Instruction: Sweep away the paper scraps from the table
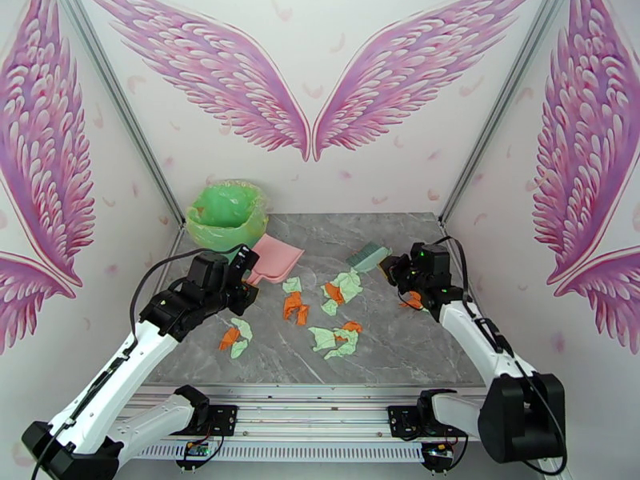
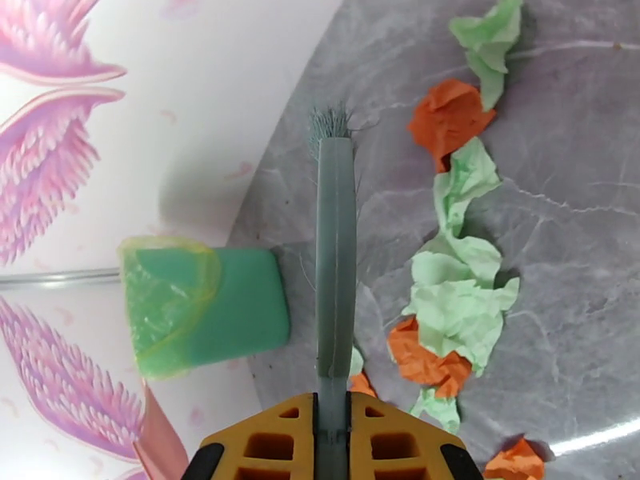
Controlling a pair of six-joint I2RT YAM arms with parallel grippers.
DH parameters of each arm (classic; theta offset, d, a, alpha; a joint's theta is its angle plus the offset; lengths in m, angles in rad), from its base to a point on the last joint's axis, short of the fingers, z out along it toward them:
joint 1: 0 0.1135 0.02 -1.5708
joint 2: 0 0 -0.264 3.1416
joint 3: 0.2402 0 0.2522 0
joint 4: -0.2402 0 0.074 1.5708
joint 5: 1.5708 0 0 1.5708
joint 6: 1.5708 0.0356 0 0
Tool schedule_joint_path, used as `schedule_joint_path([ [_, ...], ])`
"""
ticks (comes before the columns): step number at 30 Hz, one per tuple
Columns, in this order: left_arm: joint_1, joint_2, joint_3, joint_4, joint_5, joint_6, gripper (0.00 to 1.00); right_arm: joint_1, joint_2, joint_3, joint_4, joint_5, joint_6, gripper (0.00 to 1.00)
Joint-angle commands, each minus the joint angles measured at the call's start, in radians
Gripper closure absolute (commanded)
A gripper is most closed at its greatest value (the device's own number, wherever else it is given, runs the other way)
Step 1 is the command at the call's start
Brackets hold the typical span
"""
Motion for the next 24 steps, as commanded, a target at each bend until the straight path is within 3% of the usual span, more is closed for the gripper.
schedule_joint_path([
  [1,-0.002,-0.028,0.017,-0.004,-0.001,0.005,1.00,0.105,0.033,0.082,-0.148,-0.138,-0.147,1.00],
  [4,0.000,-0.045,0.024,0.000,0.020,0.006,1.00,0.224,0.055,0.088,-0.120,-0.211,-0.149,1.00],
  [10,0.026,-0.048,0.052,-0.047,-0.018,-0.005,1.00,0.432,0.114,0.123,-0.031,-0.218,-0.112,1.00],
  [17,0.126,-0.070,0.067,-0.078,-0.002,-0.011,1.00,0.607,0.272,0.171,0.145,-0.215,-0.039,1.00],
  [24,0.160,-0.079,0.077,-0.095,0.009,0.001,1.00,0.744,0.493,0.313,0.236,-0.215,-0.002,1.00],
])
